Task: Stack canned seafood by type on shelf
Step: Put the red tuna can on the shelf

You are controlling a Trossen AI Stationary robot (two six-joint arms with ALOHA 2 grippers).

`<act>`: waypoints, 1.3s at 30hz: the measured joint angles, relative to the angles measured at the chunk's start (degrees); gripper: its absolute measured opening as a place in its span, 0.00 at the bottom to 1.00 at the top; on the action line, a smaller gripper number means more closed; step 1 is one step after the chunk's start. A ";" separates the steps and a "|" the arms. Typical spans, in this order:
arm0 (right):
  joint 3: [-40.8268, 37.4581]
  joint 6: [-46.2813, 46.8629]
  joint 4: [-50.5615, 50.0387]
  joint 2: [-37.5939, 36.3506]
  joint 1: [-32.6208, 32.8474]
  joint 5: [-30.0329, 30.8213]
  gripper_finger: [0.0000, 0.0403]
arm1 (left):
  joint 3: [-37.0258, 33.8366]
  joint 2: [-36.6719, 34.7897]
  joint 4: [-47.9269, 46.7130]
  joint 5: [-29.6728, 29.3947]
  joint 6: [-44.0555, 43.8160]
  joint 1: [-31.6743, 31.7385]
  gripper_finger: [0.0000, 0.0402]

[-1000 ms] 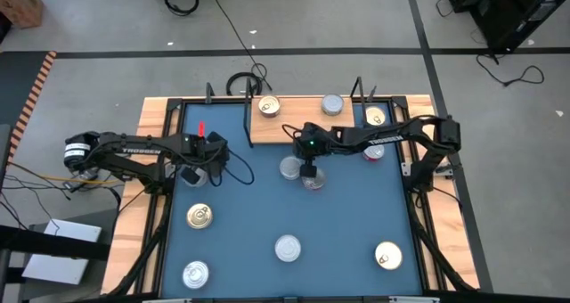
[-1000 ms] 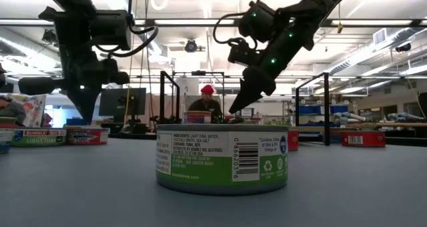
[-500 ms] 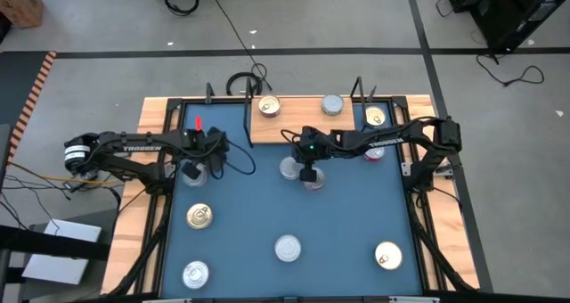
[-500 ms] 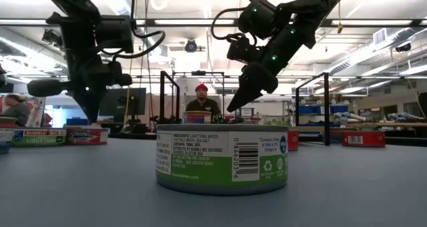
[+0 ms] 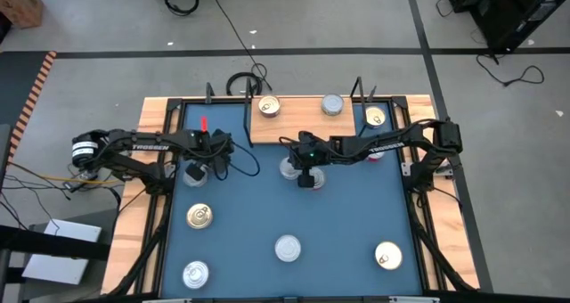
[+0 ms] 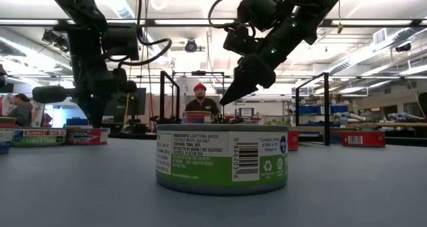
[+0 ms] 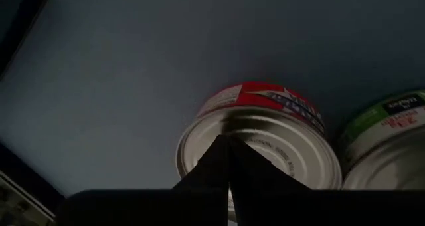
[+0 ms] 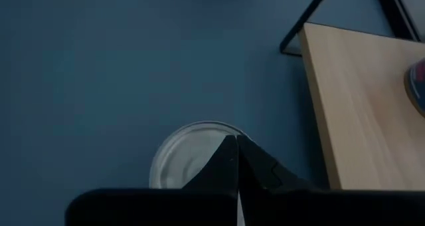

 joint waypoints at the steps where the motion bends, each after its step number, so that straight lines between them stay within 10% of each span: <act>1: 0.00 0.00 -0.02 0.00 0.19 0.00 0.01 | 0.00 0.23 -0.02 0.03 0.00 0.00 0.01; 39: 4.33 4.65 -1.77 0.00 8.59 -0.72 0.01 | -0.02 0.95 4.44 3.14 -5.05 -8.51 0.01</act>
